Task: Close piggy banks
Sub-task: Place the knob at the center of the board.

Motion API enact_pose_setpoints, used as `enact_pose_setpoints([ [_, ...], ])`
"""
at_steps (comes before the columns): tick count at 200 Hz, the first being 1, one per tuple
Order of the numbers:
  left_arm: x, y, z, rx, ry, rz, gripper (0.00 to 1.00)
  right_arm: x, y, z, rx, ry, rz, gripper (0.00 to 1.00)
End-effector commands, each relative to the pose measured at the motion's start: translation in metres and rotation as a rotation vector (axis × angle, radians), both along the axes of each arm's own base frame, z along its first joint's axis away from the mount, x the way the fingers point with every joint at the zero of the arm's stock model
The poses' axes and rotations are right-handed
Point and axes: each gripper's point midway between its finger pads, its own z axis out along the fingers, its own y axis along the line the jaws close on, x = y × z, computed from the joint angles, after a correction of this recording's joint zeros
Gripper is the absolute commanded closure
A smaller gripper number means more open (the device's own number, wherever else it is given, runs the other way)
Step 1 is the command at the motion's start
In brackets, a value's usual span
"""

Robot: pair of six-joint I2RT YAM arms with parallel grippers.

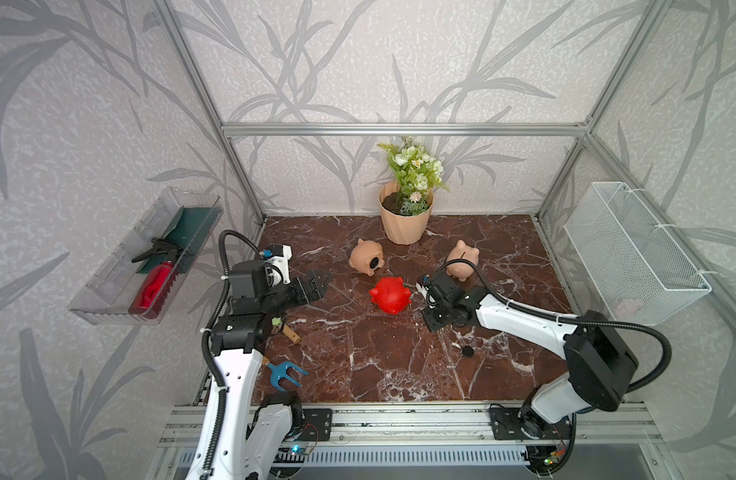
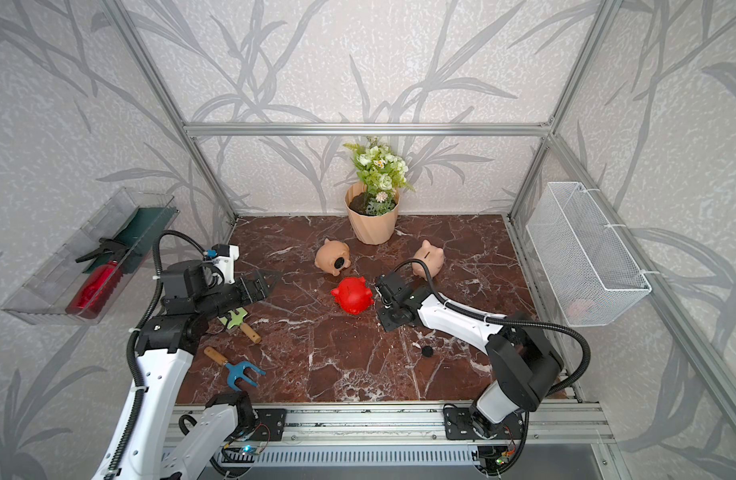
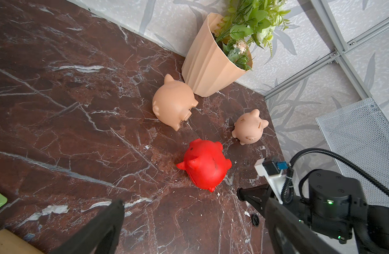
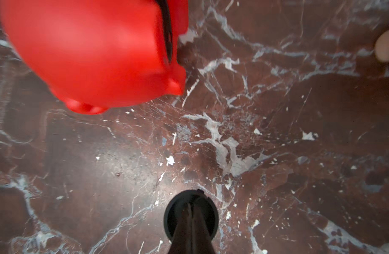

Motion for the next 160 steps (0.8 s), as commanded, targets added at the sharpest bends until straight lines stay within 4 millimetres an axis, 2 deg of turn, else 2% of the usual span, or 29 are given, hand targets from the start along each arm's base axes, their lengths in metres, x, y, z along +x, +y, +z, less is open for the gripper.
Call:
enact_pose_setpoints([
  [1, 0.001, -0.003, 0.007, -0.025, -0.029, -0.009, 0.01, 0.0, -0.01, -0.019, -0.049, 0.03, -0.087, 1.0],
  [28, 0.002, -0.003, 0.007, -0.03, -0.029, -0.01, 0.01, -0.002, -0.016, -0.035, -0.078, 0.056, -0.122, 1.0],
  [66, 0.002, -0.003, 0.007, -0.03, -0.029, -0.009, 0.01, -0.007, -0.021, -0.046, -0.101, 0.087, -0.145, 0.99],
  [106, 0.003, -0.002, 0.004, -0.032, -0.022, -0.003, 0.01, -0.016, -0.026, -0.049, -0.111, 0.12, -0.16, 0.87],
  [160, 0.003, -0.002, 0.004, -0.029, -0.026, -0.001, 0.01, -0.023, -0.026, -0.051, -0.123, 0.151, -0.166, 0.87],
])
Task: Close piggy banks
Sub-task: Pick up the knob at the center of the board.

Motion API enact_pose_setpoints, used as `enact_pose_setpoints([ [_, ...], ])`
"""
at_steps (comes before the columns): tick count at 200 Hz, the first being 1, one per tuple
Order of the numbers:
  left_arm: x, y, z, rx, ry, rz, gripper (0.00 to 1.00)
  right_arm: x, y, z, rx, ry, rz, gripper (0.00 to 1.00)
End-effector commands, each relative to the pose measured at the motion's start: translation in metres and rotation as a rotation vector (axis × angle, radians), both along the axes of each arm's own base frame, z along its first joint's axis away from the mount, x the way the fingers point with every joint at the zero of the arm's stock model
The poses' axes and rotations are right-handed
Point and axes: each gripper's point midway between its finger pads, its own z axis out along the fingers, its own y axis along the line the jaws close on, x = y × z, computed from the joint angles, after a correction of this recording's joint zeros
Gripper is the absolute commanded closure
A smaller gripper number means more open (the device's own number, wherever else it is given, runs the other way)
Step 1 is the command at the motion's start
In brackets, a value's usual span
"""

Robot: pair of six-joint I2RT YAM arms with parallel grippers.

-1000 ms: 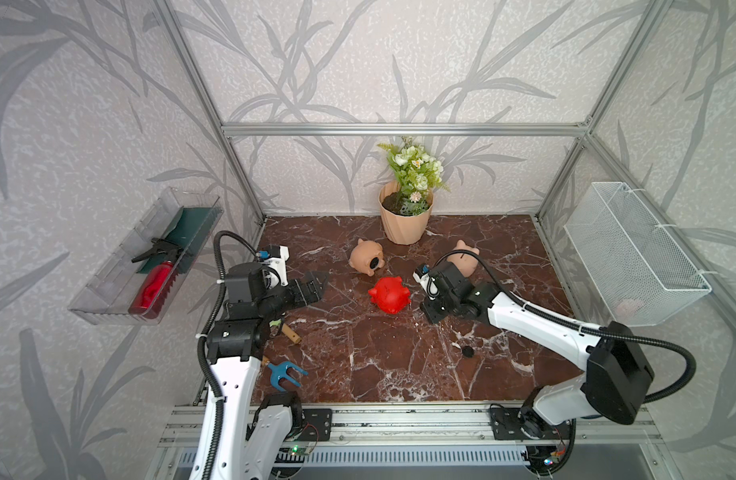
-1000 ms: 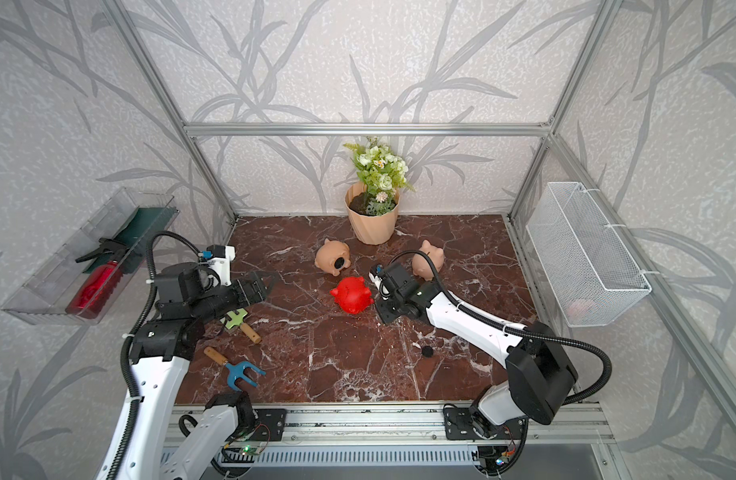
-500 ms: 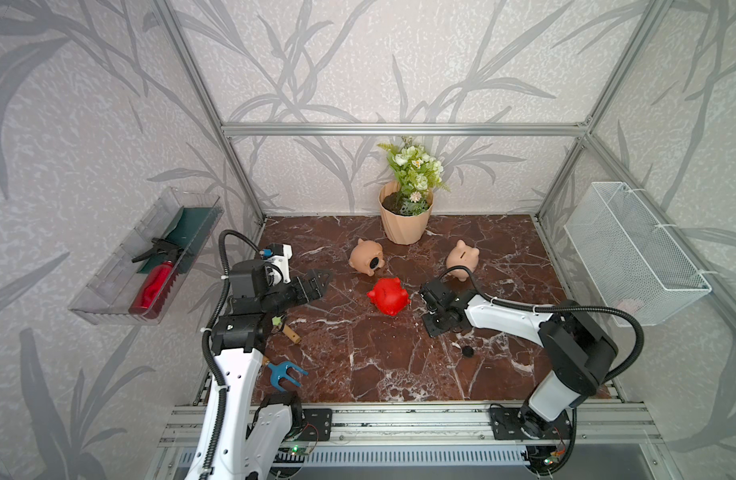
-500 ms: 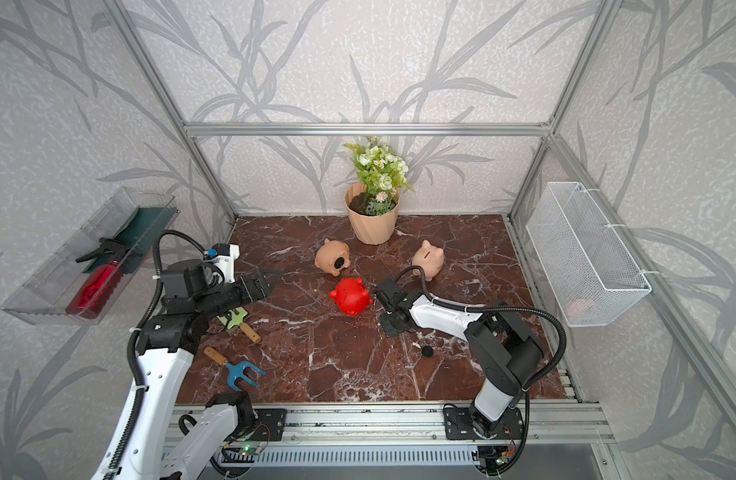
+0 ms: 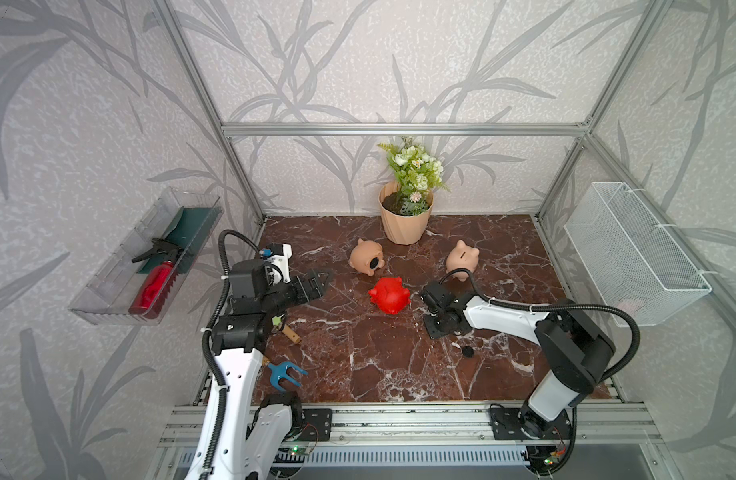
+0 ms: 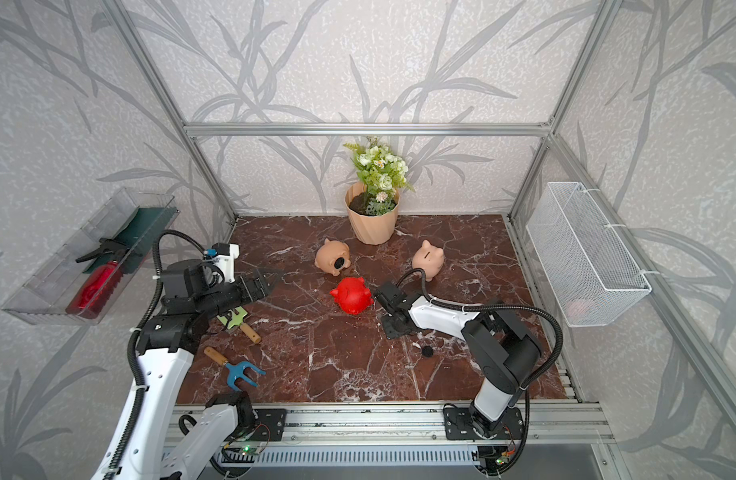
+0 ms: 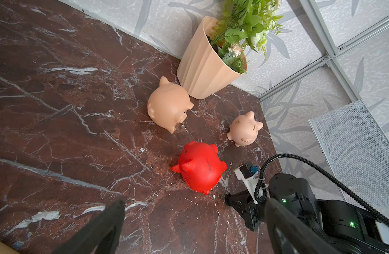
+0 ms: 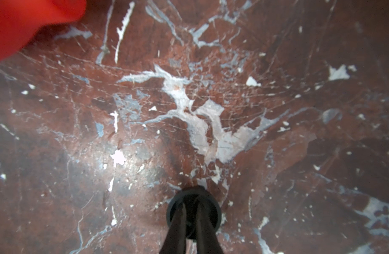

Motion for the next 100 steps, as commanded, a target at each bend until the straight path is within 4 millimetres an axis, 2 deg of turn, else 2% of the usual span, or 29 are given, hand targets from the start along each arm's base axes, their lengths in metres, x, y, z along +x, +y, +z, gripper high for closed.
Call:
enact_pose_setpoints([
  [1, 0.001, 0.0, 0.0, -0.01, -0.009, 0.004, 0.01, -0.012, -0.007, -0.008, -0.033, 0.049, -0.011, 0.87],
  [7, 0.001, 0.0, 0.0, -0.01, -0.009, 0.004, 0.01, -0.012, -0.007, -0.007, -0.034, 0.05, -0.012, 0.87],
  [11, 0.001, 0.0, 0.0, -0.01, -0.011, 0.003, 0.01, -0.014, -0.009, -0.015, -0.053, 0.067, -0.013, 0.87],
  [40, -0.001, 0.0, 0.001, -0.005, -0.013, 0.001, 0.01, -0.016, -0.012, -0.021, -0.082, 0.094, -0.016, 0.87],
  [62, -0.001, 0.0, 0.0, -0.005, -0.013, -0.002, 0.01, -0.017, -0.01, -0.026, -0.087, 0.115, -0.011, 0.91],
  [100, 0.0, -0.003, -0.005, -0.016, 0.002, -0.016, 0.01, -0.015, -0.006, -0.022, -0.069, 0.102, 0.006, 0.99],
])
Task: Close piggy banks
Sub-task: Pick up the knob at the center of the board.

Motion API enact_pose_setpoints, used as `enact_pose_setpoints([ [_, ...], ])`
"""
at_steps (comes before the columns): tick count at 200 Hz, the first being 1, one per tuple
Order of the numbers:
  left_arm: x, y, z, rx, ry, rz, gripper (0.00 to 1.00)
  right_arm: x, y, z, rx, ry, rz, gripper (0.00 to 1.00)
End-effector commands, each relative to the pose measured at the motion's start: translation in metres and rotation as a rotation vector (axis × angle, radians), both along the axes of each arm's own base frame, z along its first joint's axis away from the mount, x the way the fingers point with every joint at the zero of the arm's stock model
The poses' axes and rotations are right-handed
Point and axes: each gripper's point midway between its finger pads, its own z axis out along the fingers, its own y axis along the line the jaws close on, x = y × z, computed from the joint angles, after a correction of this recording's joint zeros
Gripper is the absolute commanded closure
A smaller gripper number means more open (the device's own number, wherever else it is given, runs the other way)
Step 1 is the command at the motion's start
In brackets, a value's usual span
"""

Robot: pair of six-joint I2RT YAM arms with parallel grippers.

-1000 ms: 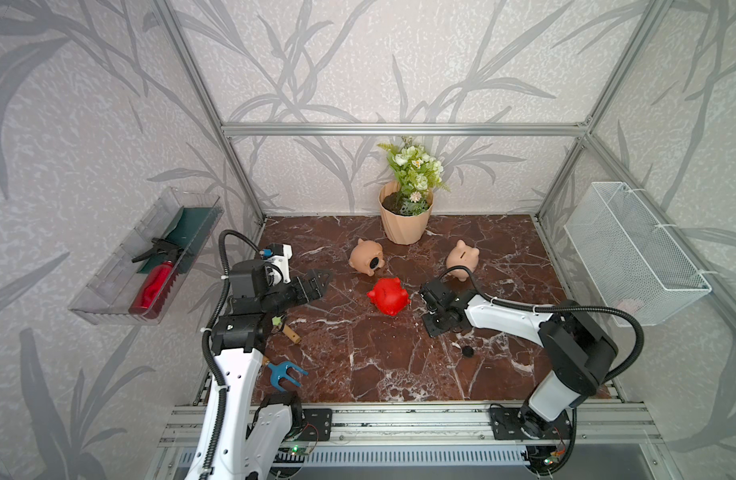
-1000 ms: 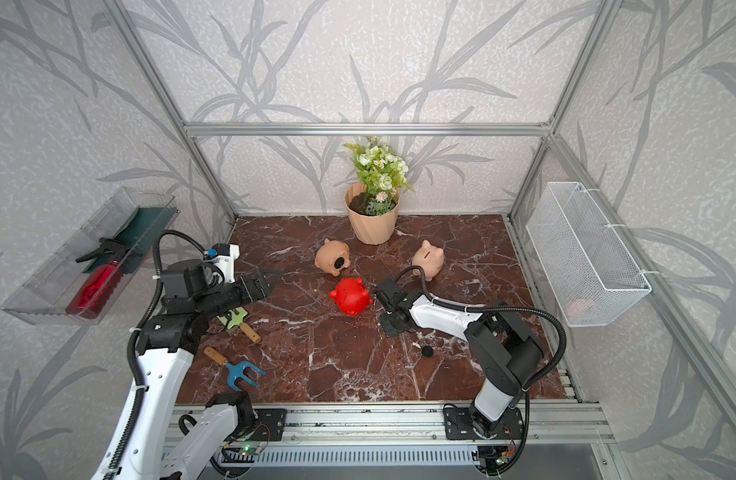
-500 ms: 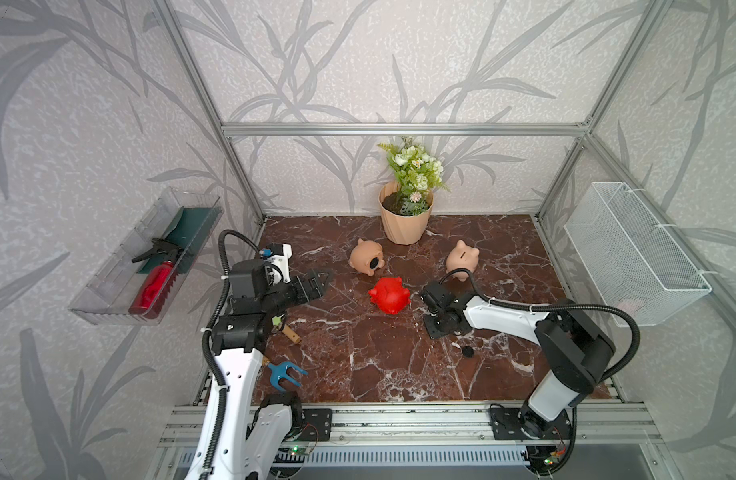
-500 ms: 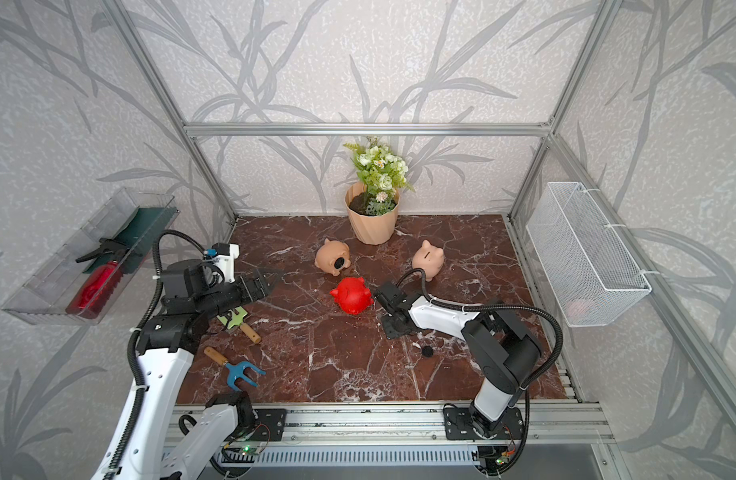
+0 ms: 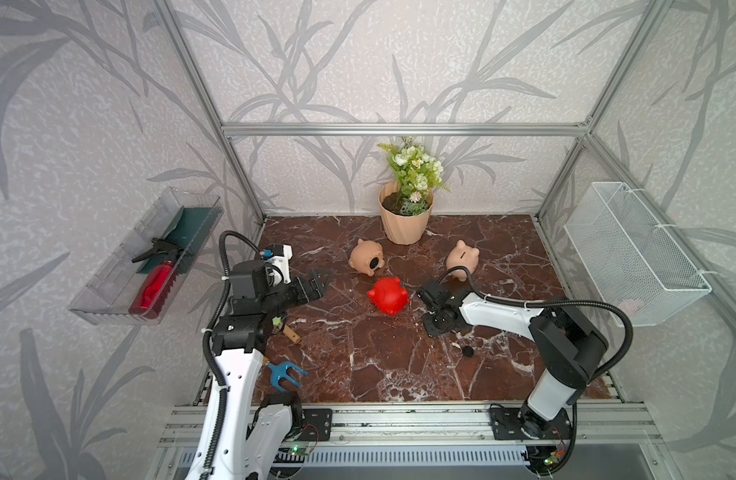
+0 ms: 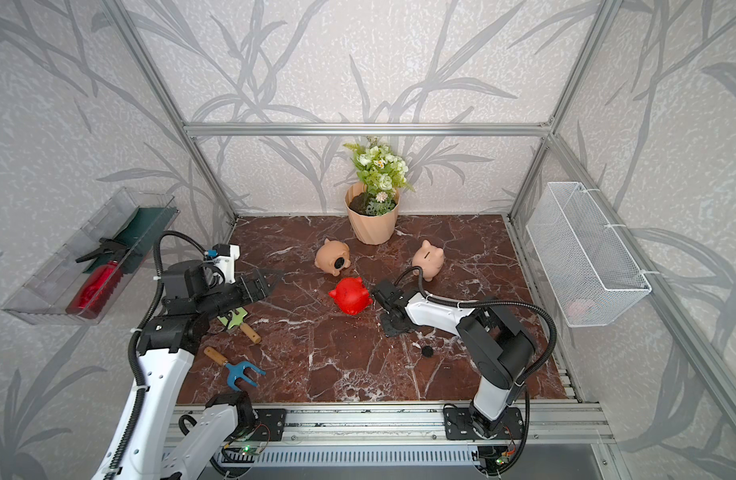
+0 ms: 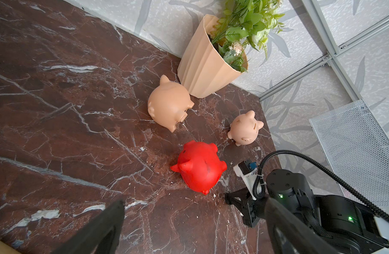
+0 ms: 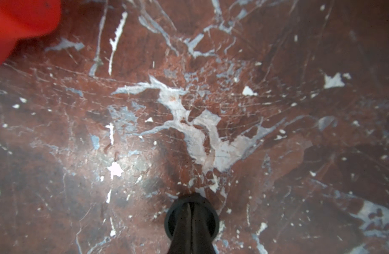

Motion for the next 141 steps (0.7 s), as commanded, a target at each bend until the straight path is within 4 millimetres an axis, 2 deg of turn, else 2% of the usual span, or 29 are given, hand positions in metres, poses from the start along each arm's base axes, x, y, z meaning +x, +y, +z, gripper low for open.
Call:
enact_pose_setpoints([
  [1, 0.001, -0.003, 0.0, -0.015, -0.007, -0.016, 0.01, -0.019, -0.01, -0.02, -0.053, 0.084, 0.014, 0.99],
  [31, 0.008, -0.015, -0.009, -0.015, 0.021, -0.043, 0.01, -0.01, -0.004, -0.001, -0.015, 0.022, 0.034, 1.0],
  [38, 0.009, -0.022, -0.013, -0.009, 0.029, -0.06, 0.01, -0.008, -0.004, 0.001, -0.013, 0.012, 0.038, 1.0],
  [41, 0.011, -0.025, -0.014, -0.005, 0.029, -0.064, 0.01, -0.005, -0.002, 0.011, 0.006, -0.012, 0.039, 1.0],
  [65, 0.02, -0.055, -0.032, 0.036, 0.069, -0.127, 0.01, 0.003, -0.002, 0.036, 0.05, -0.087, 0.045, 1.0],
  [99, 0.038, -0.094, -0.068, 0.107, 0.183, -0.15, 0.02, 0.014, -0.017, 0.071, 0.137, -0.182, 0.013, 1.0],
  [111, 0.041, -0.108, -0.076, 0.144, 0.203, -0.154, 0.01, 0.018, -0.024, 0.082, 0.179, -0.211, -0.009, 1.0],
  [141, 0.05, -0.152, -0.092, 0.109, 0.22, -0.208, 0.01, 0.025, -0.042, 0.1, 0.278, -0.272, -0.059, 1.0],
])
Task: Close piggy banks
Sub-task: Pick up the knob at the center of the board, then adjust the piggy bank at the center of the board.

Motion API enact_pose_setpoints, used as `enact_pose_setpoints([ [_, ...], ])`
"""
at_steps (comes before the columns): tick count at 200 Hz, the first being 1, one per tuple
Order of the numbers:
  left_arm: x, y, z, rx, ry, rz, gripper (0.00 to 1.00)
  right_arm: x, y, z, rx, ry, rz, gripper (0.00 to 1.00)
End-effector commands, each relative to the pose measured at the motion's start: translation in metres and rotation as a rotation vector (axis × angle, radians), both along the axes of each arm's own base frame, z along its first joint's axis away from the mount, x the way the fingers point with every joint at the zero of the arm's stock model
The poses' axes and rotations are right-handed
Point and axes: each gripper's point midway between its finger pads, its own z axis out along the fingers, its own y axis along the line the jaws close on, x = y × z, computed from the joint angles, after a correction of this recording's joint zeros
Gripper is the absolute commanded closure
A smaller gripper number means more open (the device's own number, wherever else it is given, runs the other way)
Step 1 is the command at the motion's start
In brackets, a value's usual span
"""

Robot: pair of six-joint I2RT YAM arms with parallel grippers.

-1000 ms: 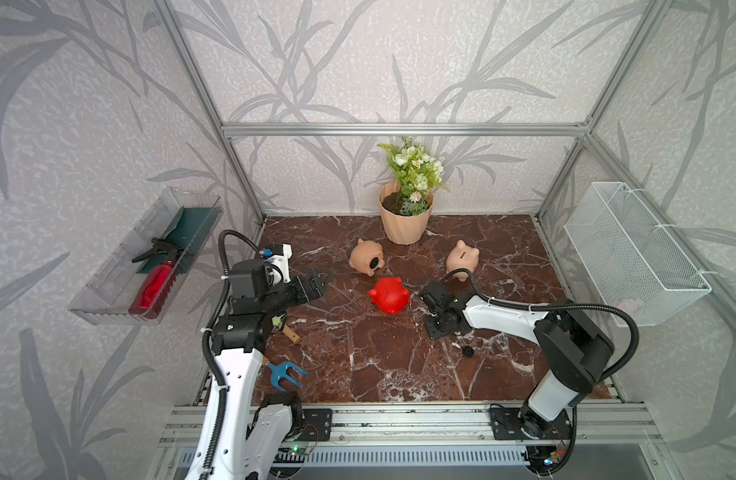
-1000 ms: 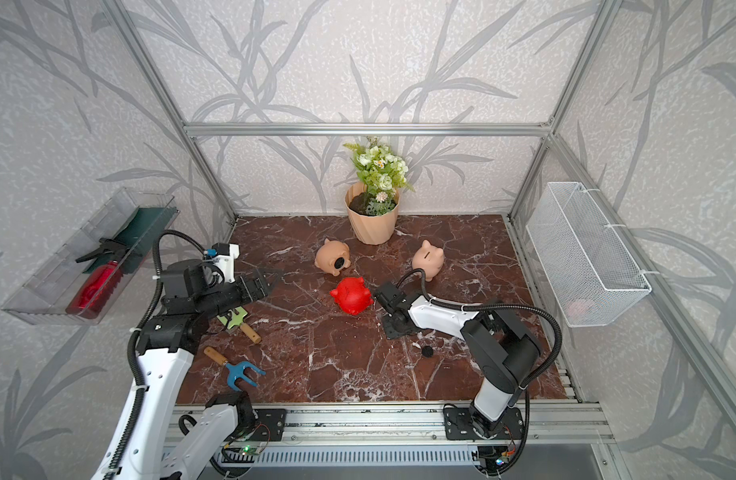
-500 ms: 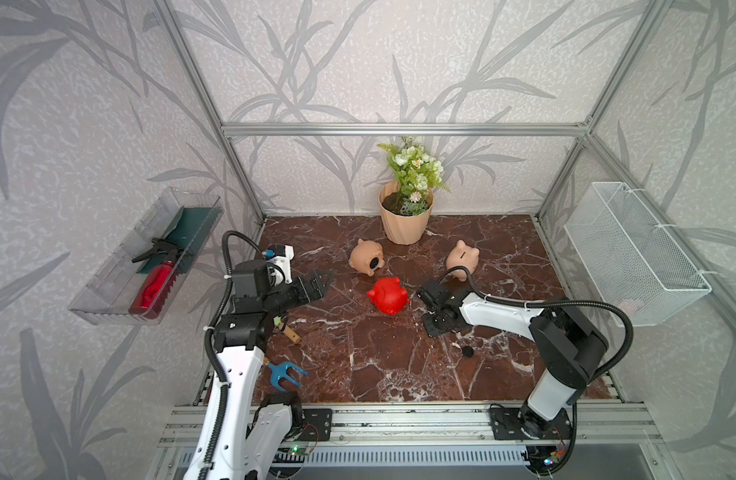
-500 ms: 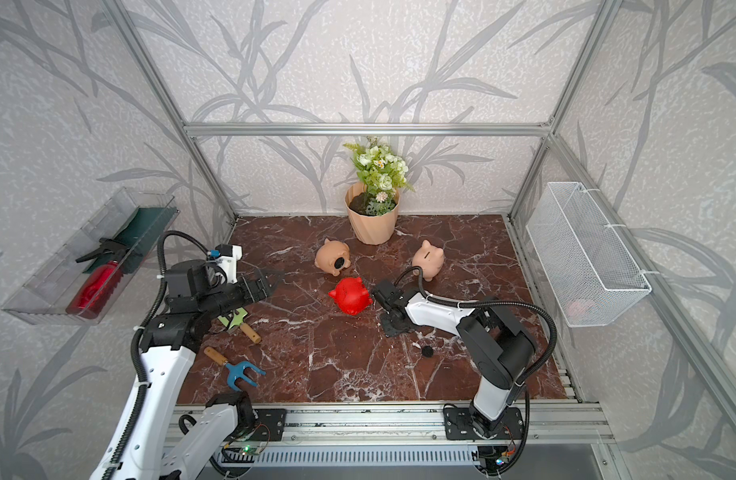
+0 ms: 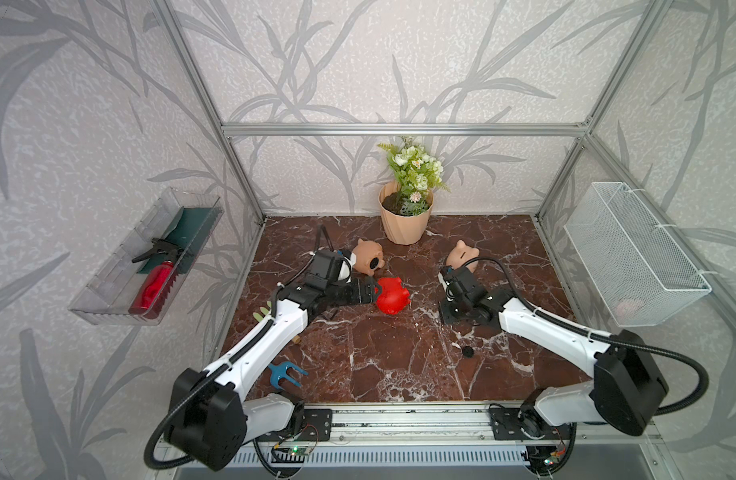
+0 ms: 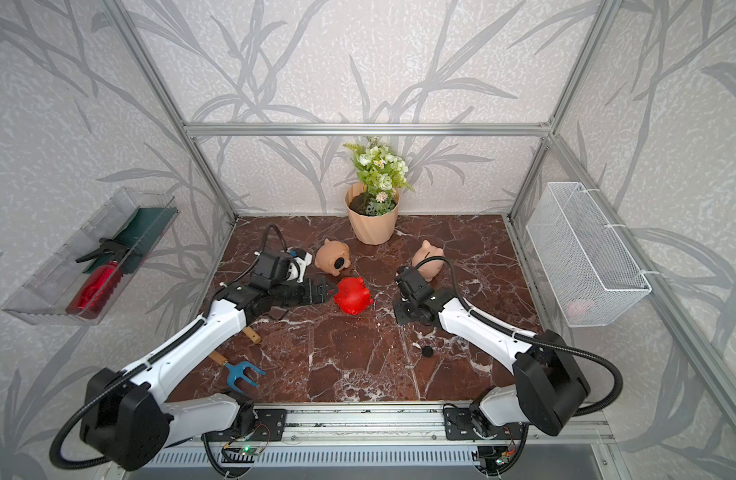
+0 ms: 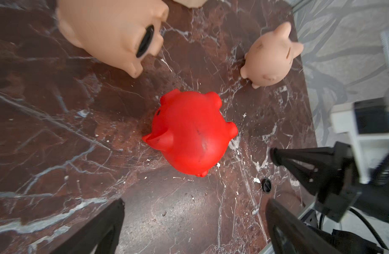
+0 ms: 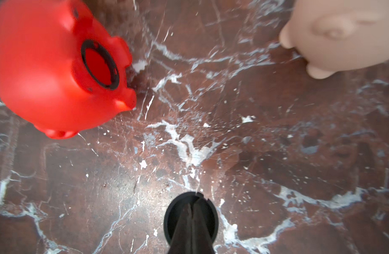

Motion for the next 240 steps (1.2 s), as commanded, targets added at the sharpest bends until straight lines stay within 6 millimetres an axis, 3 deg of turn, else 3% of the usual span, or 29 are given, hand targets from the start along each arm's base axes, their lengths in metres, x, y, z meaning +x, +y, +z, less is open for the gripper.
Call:
enact_pose_setpoints([
  [1, 0.023, -0.022, 0.015, -0.034, -0.069, 0.052, 0.01, 0.003, -0.008, 0.01, 0.072, -0.035, -0.003, 1.0],
  [55, 0.039, -0.028, -0.034, 0.104, 0.107, 0.192, 0.01, 0.005, -0.013, 0.025, 0.22, -0.104, 0.0, 1.0],
  [84, 0.047, -0.035, -0.049, 0.117, 0.147, 0.199, 0.01, 0.006, -0.009, 0.027, 0.267, -0.114, 0.015, 1.0],
  [143, 0.046, -0.027, -0.072, 0.239, 0.226, 0.182, 0.01, 0.01, -0.011, 0.03, 0.332, -0.12, 0.007, 1.0],
  [240, 0.041, -0.042, -0.059, 0.302, 0.219, -0.124, 0.01, 0.006, 0.008, 0.025, 0.437, -0.138, 0.088, 1.0],
])
